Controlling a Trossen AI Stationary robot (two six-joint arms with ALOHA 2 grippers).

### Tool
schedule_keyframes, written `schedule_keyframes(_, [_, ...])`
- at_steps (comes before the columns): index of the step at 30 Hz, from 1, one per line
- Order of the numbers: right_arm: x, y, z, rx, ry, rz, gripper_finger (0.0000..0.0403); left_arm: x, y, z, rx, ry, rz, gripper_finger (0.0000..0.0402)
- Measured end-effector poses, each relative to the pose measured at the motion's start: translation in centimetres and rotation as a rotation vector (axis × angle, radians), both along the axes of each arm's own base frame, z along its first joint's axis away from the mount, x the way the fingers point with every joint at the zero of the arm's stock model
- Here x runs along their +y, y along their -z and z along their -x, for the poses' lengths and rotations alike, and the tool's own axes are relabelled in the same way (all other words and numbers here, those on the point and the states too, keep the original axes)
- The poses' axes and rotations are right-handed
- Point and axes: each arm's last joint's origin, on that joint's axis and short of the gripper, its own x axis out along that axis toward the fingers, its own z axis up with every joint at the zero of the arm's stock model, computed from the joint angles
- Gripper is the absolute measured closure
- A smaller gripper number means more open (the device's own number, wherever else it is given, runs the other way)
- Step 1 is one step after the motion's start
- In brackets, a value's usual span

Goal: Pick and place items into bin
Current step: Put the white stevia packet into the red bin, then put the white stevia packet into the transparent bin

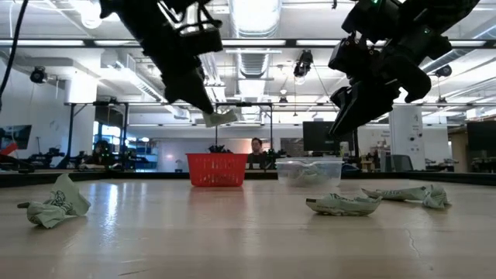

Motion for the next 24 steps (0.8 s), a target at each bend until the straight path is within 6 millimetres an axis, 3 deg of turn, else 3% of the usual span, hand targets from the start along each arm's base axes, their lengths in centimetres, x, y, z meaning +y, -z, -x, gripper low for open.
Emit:
schedule_keyframes(9, [0.0,0.0,0.0,0.004,-0.004,0.003,0.0335,3.4,0.3,0.0,0.004,-0.057,0.089,0.0401])
schedule_keyframes(17, [0.0,0.0,0.0,0.005,-0.008,0.007,0.0335,3.8,0.3,0.0,0.002,-0.074,0.079,0.0398])
schedule_keyframes(24, [0.0,0.1,0.1,0.006,-0.006,0.005,0.0335,3.9,0.2,0.1,0.003,-0.093,0.052,0.0349])
